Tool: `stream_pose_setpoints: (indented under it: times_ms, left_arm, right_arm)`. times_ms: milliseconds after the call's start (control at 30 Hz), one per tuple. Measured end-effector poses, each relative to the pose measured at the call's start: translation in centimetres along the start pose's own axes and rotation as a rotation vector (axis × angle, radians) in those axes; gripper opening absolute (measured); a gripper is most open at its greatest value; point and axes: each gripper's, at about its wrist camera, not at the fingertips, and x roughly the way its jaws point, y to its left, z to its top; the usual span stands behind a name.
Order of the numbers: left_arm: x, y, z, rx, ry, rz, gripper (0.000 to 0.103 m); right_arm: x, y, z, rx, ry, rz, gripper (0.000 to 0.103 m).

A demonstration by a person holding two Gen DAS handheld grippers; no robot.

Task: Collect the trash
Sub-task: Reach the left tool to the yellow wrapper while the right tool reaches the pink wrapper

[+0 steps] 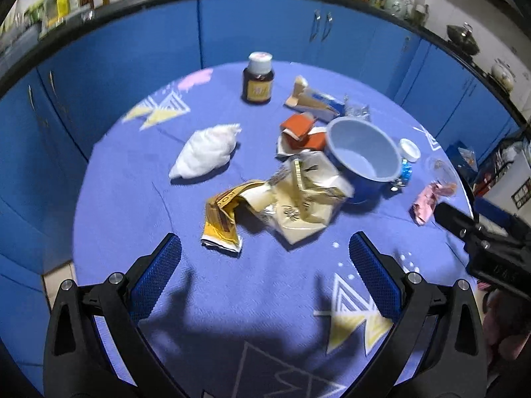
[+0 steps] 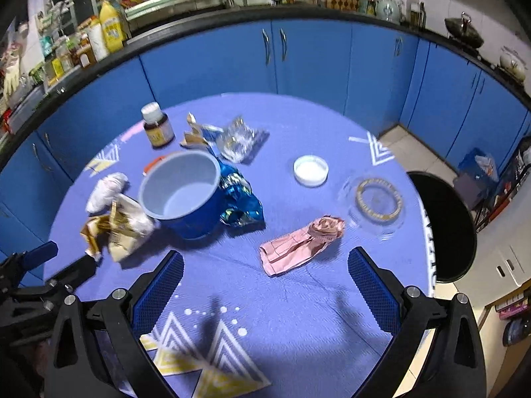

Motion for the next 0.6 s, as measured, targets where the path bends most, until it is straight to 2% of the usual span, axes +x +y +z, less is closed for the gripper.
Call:
stream_pose_setpoints:
  times_ms: [100, 200, 367, 600]
  left_arm:
    - [1.1, 0.7, 0.7, -0.032, 0.026, -0.045, 0.1]
    - [1.7, 0.2, 1.5, -0.02, 0.011, -0.061, 0.1]
    - [2.9, -1.7, 3.0, 0.052, 0.004, -0.077, 0.1]
    - [5.2, -3.8, 4.0, 0.168, 0.033, -0.043, 0.1]
  right_arm:
    - [1.7, -0.3, 0.1, 0.007, 0.039, -0.004, 0.097]
    - [2.8, -0.7, 0.2, 0.019, 0.069, -0.008, 0.097]
    - [3.9, -1.1, 0.1, 0.015, 0.095, -0.012, 0.097]
    - [5.0, -1.7, -0.1, 0.016, 0.128, -0.01, 0.097]
